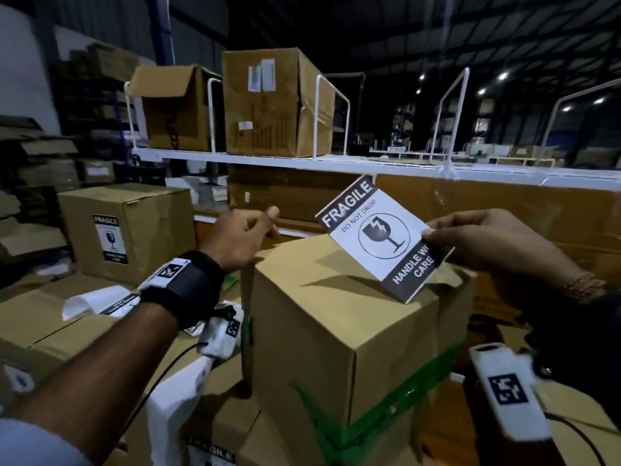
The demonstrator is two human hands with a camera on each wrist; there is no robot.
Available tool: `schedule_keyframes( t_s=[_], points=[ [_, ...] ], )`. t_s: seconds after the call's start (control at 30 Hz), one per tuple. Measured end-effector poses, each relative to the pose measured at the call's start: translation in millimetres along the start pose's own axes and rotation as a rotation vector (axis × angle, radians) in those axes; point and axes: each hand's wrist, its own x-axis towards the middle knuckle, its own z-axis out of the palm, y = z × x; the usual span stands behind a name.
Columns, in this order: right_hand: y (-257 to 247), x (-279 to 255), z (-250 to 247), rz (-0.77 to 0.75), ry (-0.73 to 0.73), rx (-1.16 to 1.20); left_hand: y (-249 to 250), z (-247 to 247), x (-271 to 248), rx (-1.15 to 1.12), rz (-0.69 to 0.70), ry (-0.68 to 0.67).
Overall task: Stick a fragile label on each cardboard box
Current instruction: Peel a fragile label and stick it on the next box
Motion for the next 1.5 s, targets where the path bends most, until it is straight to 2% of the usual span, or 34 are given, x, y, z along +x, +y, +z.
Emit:
schedule_keyframes(
  t_s=[0.1,0.23,0.3,0.47,0.63,0.9,1.27,1.5],
  points=[
    [-8.4,1.5,5.6,-0.028,-0.021,0.019,26.4,-7.2,4.3,0.014,0.002,-0.055],
    [-21.1,2.8,20.1,0.015,-0.099,-0.031,66.2,-7.3,11.7,-0.029,-0.007,-0.203],
    [-21.9,4.7,27.6,0.040,-0.088,-0.017,78.5,-5.1,15.0,-0.036,-0.029,-0.292],
    [-19.8,5.9,40.9,0.056,-0.058,-0.028,68.1,-8.5,28.8,-0.103,-0.107,-0.386],
    [-16.4,3.0,50.7,0.167,-0.067,-0.016,51.8,-6.7,37.8,-0.064,-0.041,-0.408],
    [-16.1,6.6,51.0,0.128,-0.093,-0.058,43.2,0.1,43.3,-0.054,0.007,-0.423],
    [-17.4,15.3,48.9,0.159,-0.169,-0.147,43.4,-0.2,49.6,-0.037,-0.058,-0.494],
    [-17.3,26.5,38.9,0.239,-0.318,-0.011,43.9,-2.2,51.1,-0.030,-0.075,-0.480]
  ],
)
